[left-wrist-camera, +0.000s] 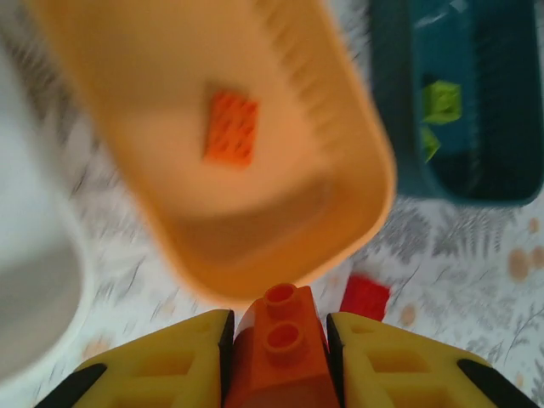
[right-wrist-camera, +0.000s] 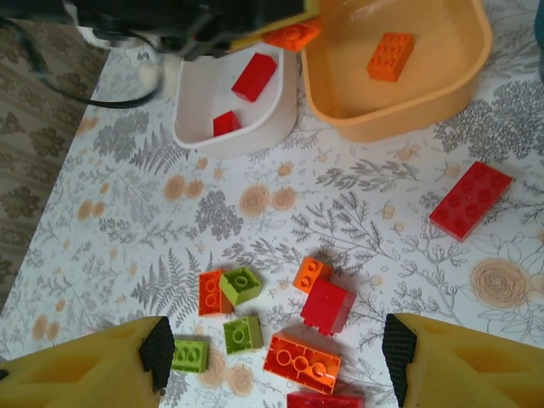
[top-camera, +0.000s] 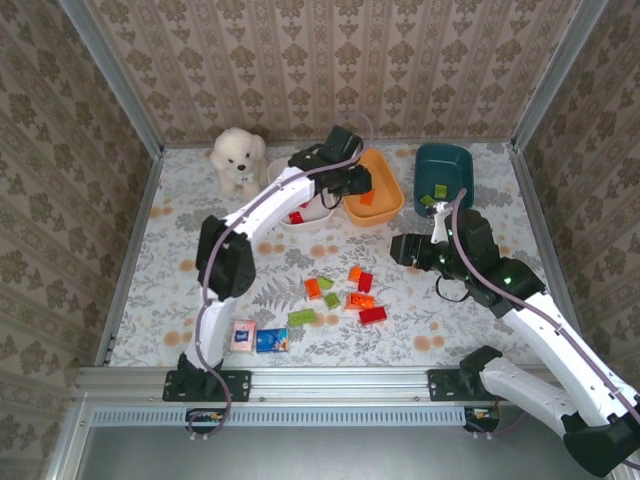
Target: Sort the legos into containers by color
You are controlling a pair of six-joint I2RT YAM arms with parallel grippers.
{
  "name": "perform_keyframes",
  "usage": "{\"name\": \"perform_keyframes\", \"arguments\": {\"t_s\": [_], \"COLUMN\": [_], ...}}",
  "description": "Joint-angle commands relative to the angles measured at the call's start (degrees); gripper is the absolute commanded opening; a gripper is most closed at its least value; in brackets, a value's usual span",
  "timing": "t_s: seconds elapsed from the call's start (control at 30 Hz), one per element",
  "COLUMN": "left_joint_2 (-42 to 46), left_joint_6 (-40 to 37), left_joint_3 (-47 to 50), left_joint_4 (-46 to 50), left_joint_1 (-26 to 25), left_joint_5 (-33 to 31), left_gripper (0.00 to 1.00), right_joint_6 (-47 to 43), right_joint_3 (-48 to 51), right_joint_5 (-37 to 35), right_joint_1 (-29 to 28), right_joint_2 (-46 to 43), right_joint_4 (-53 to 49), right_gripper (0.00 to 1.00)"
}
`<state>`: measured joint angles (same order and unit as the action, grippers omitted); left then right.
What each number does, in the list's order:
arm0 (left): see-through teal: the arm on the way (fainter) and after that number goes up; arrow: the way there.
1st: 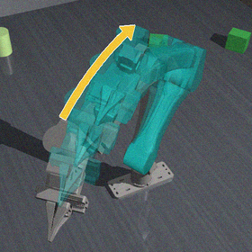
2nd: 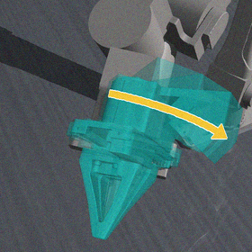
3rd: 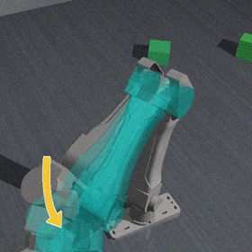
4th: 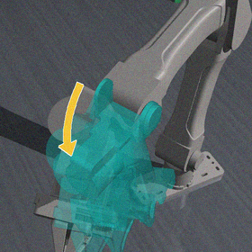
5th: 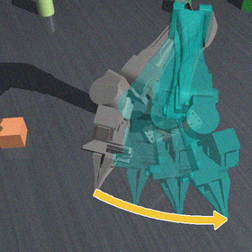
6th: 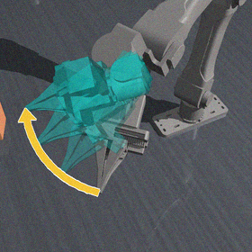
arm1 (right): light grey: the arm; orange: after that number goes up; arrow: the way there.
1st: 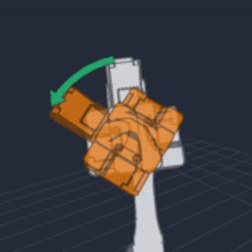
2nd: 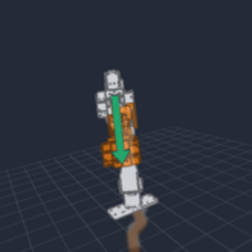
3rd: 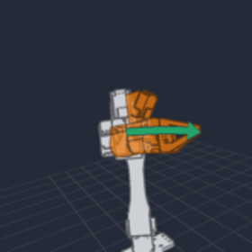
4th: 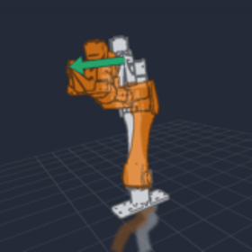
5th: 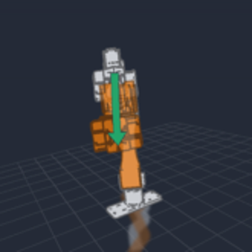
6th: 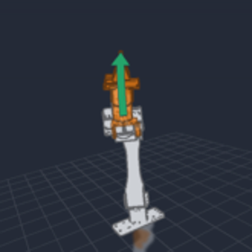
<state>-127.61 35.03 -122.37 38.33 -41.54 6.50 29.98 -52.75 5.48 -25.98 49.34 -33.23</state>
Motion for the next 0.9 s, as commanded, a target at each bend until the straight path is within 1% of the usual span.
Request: {"name": "perform_keyframes", "arguments": {"t_s": [0.0,0.13,0.4,0.57,0.7,0.87], "left_joint_2": [-7.3,-12.5,-16.2,-17.0,-17.0,-15.6], "left_joint_6": [-5.0,-4.9,-3.5,-2.8,-2.7,-1.8], "left_joint_3": [-6.6,-12.0,-12.3,-12.0,-12.1,-12.2], "left_joint_4": [3.2,2.9,2.6,2.8,3.3,3.5], "left_joint_1": [0.2,0.4,0.3,0.3,0.3,0.9], "left_joint_5": [1.5,3.0,4.5,5.3,5.6,5.6], "left_gripper": [0.29,0.29,0.31,0.36,0.42,0.46], "right_joint_6": [0.6,1.3,1.9,2.6,2.4,2.3], "right_joint_3": [-1.8,-1.0,0.5,0.6,0.1,-0.7], "right_joint_5": [-2.3,-2.5,-1.4,-0.6,-0.6,-0.8], "right_joint_1": [0.7,1.7,3.5,4.6,5.0,6.0], "right_joint_2": [-0.9,-2.5,-3.2,-2.0,-0.9,-0.2], "right_joint_4": [-1.3,-2.2,-2.6,-1.9,-1.9,-2.2], "right_gripper": [0.69,0.69,0.70,0.70,0.70,0.70]}}
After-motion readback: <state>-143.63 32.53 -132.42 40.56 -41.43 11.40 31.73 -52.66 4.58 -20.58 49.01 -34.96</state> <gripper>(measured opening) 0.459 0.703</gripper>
